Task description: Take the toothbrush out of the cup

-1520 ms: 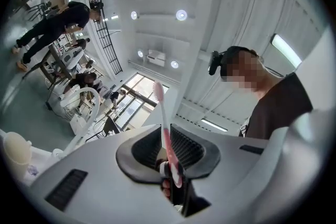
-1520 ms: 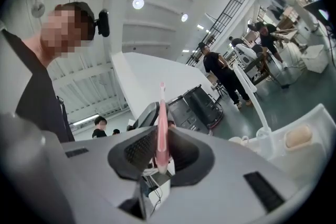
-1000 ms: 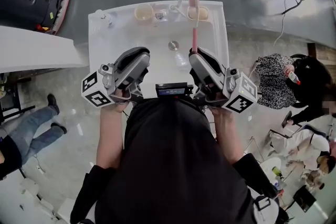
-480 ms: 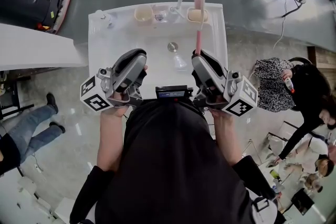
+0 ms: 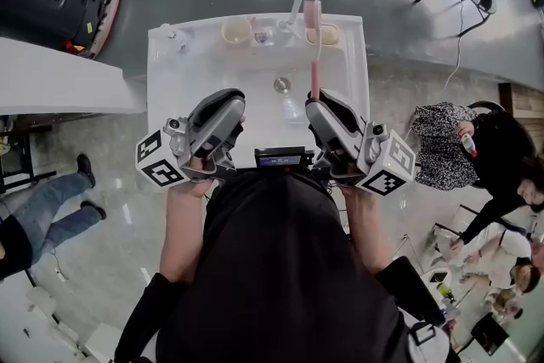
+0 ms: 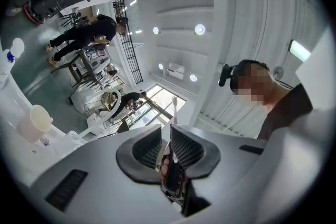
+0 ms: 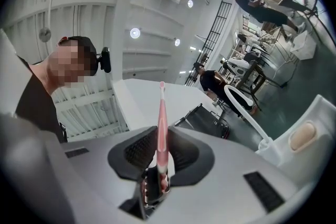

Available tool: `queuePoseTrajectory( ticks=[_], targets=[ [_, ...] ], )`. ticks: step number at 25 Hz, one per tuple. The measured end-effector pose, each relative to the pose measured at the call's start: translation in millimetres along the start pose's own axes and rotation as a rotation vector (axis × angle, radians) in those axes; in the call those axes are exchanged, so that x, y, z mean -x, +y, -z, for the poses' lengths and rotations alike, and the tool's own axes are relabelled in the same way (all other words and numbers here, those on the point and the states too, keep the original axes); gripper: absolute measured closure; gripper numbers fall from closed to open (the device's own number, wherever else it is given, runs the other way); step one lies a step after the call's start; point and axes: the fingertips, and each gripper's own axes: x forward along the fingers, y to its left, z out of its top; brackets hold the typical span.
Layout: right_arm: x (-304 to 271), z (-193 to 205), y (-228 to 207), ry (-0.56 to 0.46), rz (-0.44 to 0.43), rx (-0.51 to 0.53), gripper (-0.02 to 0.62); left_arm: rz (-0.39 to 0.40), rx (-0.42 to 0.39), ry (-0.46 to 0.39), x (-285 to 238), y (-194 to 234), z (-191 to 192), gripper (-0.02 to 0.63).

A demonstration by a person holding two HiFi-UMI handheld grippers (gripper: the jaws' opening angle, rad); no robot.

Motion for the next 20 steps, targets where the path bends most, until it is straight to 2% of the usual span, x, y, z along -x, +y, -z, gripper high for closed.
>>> queuePoseTrajectory(
  ticks=[20],
  targets=[
    [-6.1, 12.6, -3.2, 0.051, 0.005, 0.021, 0.526, -0.029, 0.000, 0.011, 4.2, 6.4, -0.3, 0.566]
  ],
)
